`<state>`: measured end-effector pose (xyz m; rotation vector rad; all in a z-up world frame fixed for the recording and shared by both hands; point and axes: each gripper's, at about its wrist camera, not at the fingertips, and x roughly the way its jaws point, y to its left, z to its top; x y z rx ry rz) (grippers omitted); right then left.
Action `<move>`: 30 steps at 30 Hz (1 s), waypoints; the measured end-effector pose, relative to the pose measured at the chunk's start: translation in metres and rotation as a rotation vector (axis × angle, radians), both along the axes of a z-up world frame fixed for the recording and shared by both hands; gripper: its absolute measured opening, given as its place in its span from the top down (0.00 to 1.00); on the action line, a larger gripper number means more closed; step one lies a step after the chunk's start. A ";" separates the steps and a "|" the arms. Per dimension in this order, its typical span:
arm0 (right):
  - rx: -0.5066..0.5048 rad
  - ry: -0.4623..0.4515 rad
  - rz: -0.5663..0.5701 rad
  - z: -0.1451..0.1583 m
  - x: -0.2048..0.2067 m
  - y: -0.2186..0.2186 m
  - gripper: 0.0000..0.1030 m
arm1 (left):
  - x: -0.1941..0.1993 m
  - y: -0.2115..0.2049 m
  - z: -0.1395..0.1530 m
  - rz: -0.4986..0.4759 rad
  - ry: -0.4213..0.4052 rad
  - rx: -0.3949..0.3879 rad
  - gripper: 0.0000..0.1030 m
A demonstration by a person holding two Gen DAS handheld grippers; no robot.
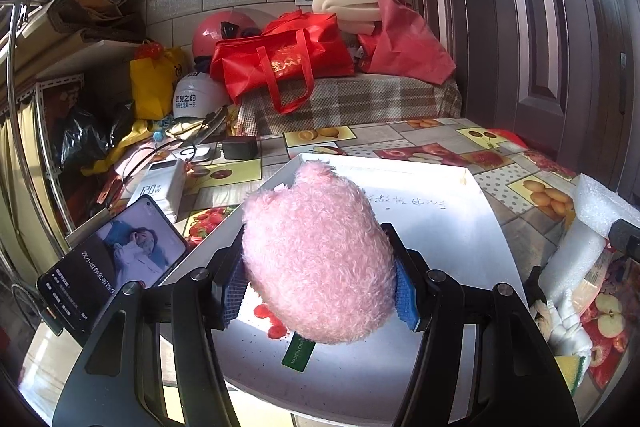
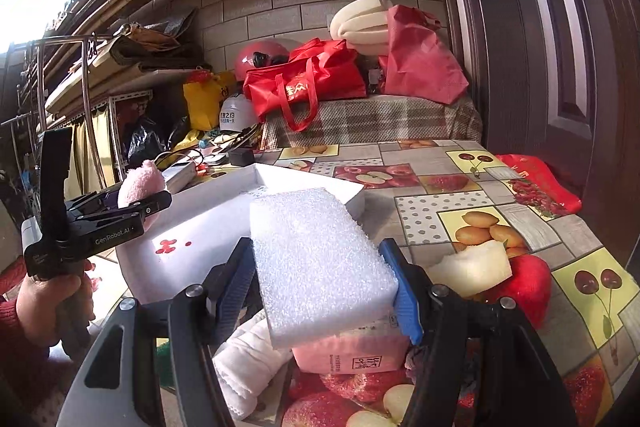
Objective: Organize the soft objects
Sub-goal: 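Carry the pink ball and foam block into the white tray and open both tools, then withdraw both tools from the tray back toward the remaining soft items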
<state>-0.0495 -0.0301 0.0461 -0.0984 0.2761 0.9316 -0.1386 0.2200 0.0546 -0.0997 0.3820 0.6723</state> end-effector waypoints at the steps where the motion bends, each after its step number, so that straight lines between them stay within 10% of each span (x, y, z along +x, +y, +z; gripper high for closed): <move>1: -0.008 -0.011 0.009 0.000 -0.004 0.006 0.38 | 0.001 0.003 0.000 0.002 -0.001 -0.007 0.41; 22: -0.128 -0.017 0.035 -0.004 -0.010 0.110 0.35 | 0.015 0.046 -0.010 0.036 0.026 -0.194 0.39; 24: -0.150 -0.015 0.016 -0.006 -0.011 0.113 0.16 | 0.013 0.051 -0.011 0.067 0.025 -0.217 0.33; 30: -0.126 -0.029 0.009 -0.004 -0.013 0.109 0.00 | 0.009 0.050 -0.010 0.074 0.002 -0.212 0.00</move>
